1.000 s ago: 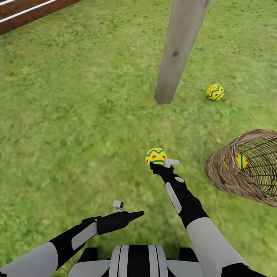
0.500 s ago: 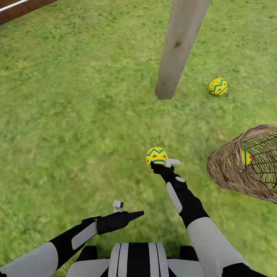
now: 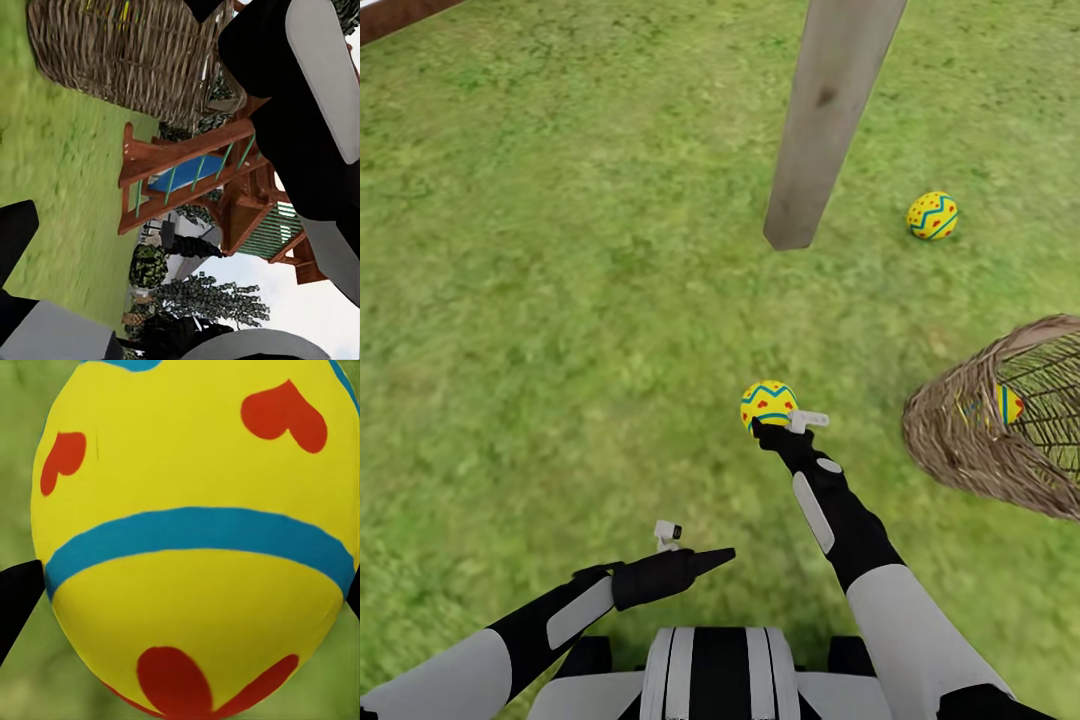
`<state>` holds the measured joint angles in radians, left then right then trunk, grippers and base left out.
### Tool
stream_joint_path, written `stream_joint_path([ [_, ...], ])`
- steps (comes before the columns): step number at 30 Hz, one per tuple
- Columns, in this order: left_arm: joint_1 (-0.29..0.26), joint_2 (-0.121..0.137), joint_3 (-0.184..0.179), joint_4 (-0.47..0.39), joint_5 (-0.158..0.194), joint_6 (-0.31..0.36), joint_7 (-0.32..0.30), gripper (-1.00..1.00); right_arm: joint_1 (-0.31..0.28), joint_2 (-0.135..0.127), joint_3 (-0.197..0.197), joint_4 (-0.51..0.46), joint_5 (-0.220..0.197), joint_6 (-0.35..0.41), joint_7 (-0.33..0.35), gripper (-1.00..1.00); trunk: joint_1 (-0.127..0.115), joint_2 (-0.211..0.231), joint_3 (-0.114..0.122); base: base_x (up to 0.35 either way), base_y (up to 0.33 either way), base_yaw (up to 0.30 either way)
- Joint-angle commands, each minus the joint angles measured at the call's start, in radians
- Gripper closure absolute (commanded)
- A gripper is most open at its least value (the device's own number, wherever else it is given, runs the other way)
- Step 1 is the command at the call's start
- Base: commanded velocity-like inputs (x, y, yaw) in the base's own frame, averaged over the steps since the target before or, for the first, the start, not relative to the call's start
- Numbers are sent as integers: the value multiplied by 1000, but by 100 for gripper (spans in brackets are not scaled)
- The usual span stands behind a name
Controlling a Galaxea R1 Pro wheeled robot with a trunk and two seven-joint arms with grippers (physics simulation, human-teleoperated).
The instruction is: Take the three Easter eggs out of the wicker basket on the lawn in the garden, then place them on the lawn next to a single tree (choose any tree) so that all three eggs are next to the same tree and none are left in the basket.
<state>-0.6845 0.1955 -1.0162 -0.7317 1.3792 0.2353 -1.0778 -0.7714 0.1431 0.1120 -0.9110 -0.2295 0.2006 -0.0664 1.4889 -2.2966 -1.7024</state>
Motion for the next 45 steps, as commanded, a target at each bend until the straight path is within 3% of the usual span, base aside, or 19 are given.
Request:
stream_joint_path([
  [1, -1, 1, -5, -1, 11, 10, -3, -100, -1, 0, 3, -2, -10, 5, -9, 100, 4, -7, -4, 0, 0, 0],
  [7, -1, 1, -5, -3, 11, 14, -4, -100, 0, -1, 3, -4, -10, 3, -7, 100, 19, -35, -25, 0, 0, 0],
  [17, -1, -2, 8, -6, 23, 21, 7, -100, 0, 1, 4, 1, -8, 2, -12, 100, 19, -35, -40, 0, 0, 0],
  [25, -1, -12, 12, -4, 20, 21, 8, -100, 0, 0, 8, -35, -8, -22, -12, 100, 50, -91, -78, 0, 0, 0],
  [39, -1, -21, 10, -2, 20, 21, 6, -100, 0, 0, 5, -44, -8, -14, -12, 100, 50, -91, -80, 0, 0, 0],
  [45, -1, -21, 10, 0, 20, 20, 5, -100, 0, 0, 2, 18, -7, -13, -10, 100, 50, -91, -80, 0, 0, 0],
])
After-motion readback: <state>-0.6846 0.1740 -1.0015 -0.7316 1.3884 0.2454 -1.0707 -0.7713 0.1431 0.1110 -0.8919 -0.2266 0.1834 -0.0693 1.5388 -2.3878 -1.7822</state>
